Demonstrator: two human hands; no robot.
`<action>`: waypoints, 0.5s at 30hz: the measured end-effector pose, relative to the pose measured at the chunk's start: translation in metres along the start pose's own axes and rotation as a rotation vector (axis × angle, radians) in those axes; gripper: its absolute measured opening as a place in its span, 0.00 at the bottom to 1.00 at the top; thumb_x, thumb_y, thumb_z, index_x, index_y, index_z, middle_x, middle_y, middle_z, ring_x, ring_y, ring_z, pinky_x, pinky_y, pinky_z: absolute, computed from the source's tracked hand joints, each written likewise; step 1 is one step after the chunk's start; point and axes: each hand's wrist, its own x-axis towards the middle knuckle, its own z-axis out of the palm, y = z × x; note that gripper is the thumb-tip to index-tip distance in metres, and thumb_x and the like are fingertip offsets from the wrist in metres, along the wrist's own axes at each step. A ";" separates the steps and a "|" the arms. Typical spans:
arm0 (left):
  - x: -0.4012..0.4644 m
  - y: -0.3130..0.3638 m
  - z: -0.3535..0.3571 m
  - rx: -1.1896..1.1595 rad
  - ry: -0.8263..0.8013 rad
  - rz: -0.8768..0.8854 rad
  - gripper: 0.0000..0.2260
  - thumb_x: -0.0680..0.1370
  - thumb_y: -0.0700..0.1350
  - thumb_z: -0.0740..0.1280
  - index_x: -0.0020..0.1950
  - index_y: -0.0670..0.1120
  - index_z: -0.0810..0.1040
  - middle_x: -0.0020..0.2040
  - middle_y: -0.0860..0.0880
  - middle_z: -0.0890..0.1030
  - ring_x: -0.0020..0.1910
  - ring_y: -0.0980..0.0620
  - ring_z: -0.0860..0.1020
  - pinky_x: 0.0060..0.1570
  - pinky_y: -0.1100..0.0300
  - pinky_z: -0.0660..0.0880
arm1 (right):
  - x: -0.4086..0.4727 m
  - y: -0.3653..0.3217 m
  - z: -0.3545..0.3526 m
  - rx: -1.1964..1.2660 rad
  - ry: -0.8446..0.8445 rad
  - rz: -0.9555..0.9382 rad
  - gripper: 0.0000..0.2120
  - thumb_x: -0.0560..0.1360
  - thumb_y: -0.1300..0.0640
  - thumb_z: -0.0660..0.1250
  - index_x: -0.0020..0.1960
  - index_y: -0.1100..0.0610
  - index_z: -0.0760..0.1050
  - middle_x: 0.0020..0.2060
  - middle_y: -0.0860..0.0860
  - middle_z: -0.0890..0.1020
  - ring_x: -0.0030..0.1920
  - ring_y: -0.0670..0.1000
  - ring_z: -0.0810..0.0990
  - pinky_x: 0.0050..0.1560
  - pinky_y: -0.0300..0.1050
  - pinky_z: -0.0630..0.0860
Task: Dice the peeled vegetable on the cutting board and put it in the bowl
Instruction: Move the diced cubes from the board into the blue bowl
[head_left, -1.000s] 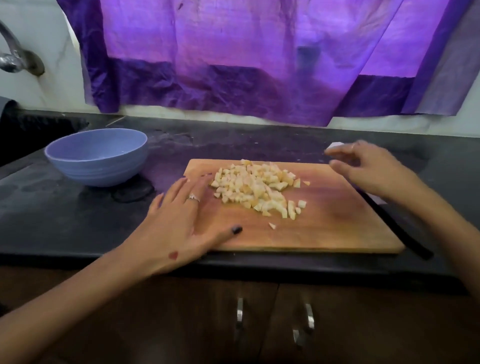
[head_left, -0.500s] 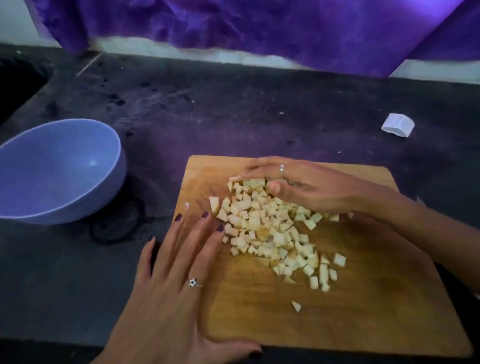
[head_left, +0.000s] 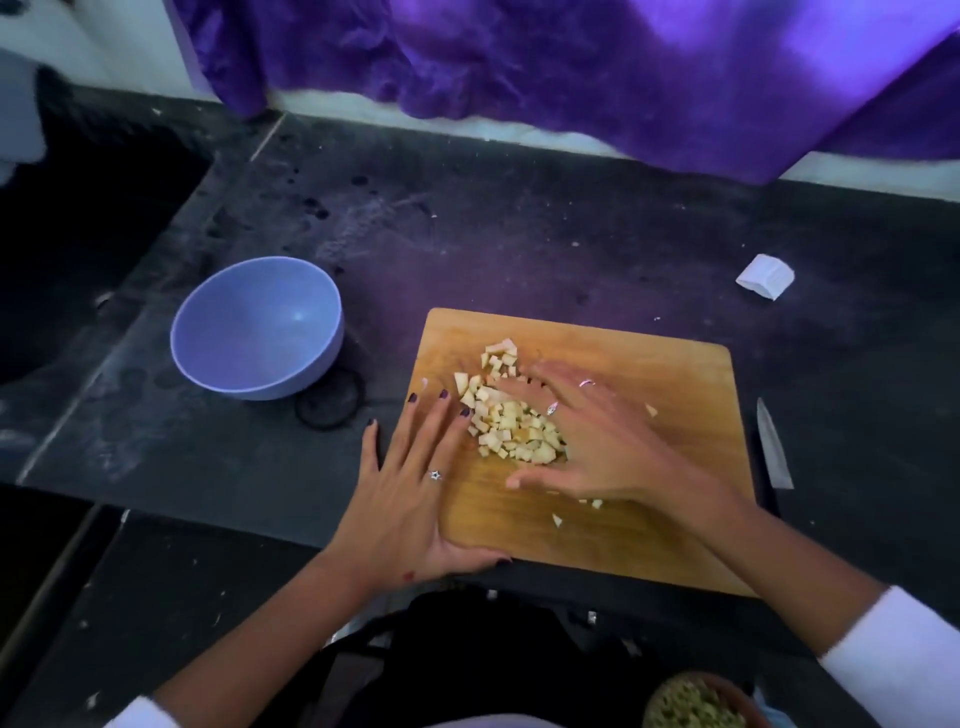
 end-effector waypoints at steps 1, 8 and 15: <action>0.004 -0.001 0.000 -0.002 -0.003 -0.008 0.54 0.63 0.80 0.57 0.78 0.46 0.52 0.79 0.48 0.49 0.77 0.46 0.45 0.68 0.32 0.52 | 0.002 -0.002 0.005 -0.023 0.044 -0.010 0.42 0.66 0.23 0.53 0.75 0.35 0.44 0.77 0.47 0.50 0.75 0.50 0.46 0.70 0.54 0.43; 0.025 -0.008 -0.004 0.032 -0.021 0.004 0.54 0.62 0.80 0.56 0.78 0.46 0.53 0.79 0.49 0.49 0.77 0.48 0.45 0.71 0.35 0.50 | 0.020 -0.003 0.010 -0.093 0.254 0.098 0.25 0.73 0.31 0.53 0.66 0.37 0.69 0.69 0.51 0.70 0.68 0.58 0.66 0.66 0.58 0.62; 0.019 -0.016 -0.014 0.027 0.027 0.033 0.46 0.69 0.76 0.54 0.78 0.52 0.44 0.78 0.54 0.42 0.76 0.52 0.39 0.70 0.33 0.43 | 0.019 -0.005 0.012 -0.092 0.332 0.128 0.19 0.73 0.39 0.58 0.57 0.46 0.79 0.59 0.55 0.77 0.57 0.58 0.75 0.54 0.55 0.73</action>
